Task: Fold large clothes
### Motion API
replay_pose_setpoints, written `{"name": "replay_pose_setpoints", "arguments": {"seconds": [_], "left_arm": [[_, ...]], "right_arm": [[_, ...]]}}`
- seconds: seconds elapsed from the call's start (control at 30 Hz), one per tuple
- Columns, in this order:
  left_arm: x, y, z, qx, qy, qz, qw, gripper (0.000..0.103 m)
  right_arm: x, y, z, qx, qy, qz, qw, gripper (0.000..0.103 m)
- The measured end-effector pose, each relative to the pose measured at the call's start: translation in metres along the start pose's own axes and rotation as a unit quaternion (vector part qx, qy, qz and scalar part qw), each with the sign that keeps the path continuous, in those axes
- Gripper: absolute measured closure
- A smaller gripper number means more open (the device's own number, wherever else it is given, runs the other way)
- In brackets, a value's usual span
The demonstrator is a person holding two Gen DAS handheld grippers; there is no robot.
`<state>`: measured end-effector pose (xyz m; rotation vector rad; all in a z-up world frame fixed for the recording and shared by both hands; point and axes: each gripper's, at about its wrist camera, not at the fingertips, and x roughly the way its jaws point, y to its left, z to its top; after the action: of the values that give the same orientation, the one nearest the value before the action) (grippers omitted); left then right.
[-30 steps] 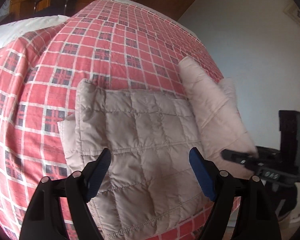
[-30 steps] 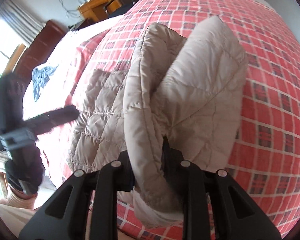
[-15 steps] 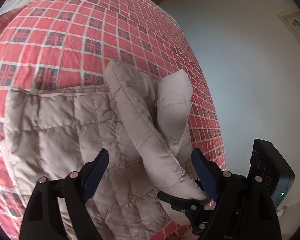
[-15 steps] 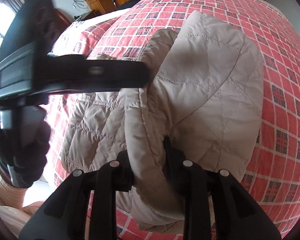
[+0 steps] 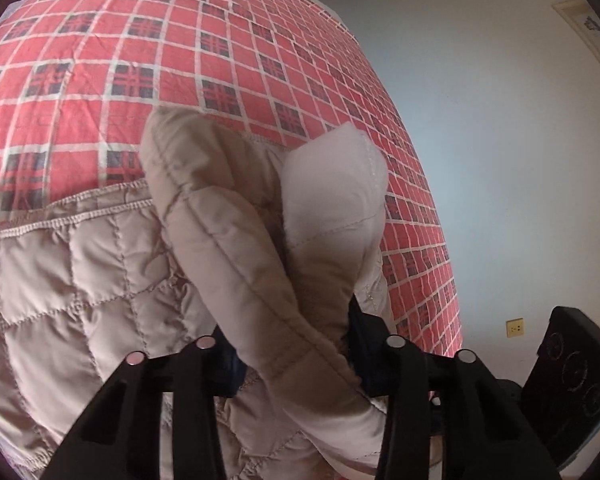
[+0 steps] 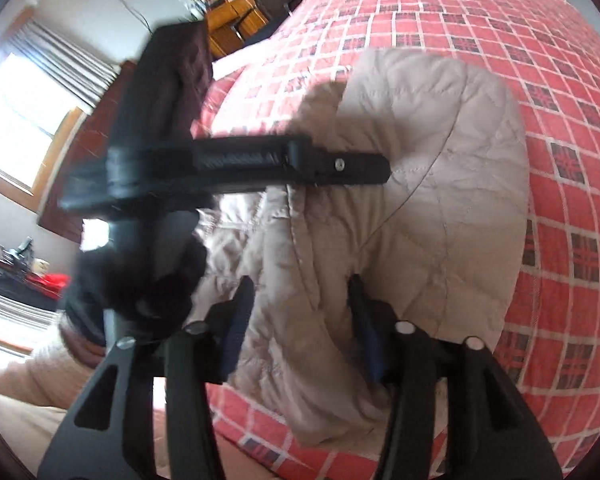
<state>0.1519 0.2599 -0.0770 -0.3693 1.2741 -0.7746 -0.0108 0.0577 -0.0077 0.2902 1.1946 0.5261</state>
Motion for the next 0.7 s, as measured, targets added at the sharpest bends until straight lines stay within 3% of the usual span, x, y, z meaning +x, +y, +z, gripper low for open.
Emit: {"name": "replay_pose_setpoints", "arguments": {"seconds": [0.1, 0.17, 0.33, 0.5, 0.7], "left_arm": [[-0.005, 0.0, -0.002, 0.006, -0.008, -0.009, 0.9999, 0.075], [-0.006, 0.001, -0.003, 0.006, -0.009, -0.013, 0.9998, 0.079], [-0.018, -0.004, -0.006, 0.023, -0.018, -0.037, 0.9989, 0.085], [-0.048, -0.026, -0.01, 0.066, -0.047, -0.077, 0.9938, 0.089], [-0.086, -0.037, -0.015, 0.097, -0.075, -0.113, 0.986, 0.089]], "right_arm": [[-0.025, -0.006, -0.003, 0.017, -0.017, 0.043, 0.999, 0.04], [-0.046, -0.012, -0.006, 0.029, -0.036, 0.065, 0.997, 0.038], [-0.08, -0.046, -0.006, 0.076, -0.073, 0.031, 0.994, 0.038], [-0.072, -0.099, -0.015, 0.161, -0.069, 0.01, 0.985, 0.037], [-0.047, -0.104, -0.02, 0.172, -0.048, 0.031, 0.983, 0.037]]}}
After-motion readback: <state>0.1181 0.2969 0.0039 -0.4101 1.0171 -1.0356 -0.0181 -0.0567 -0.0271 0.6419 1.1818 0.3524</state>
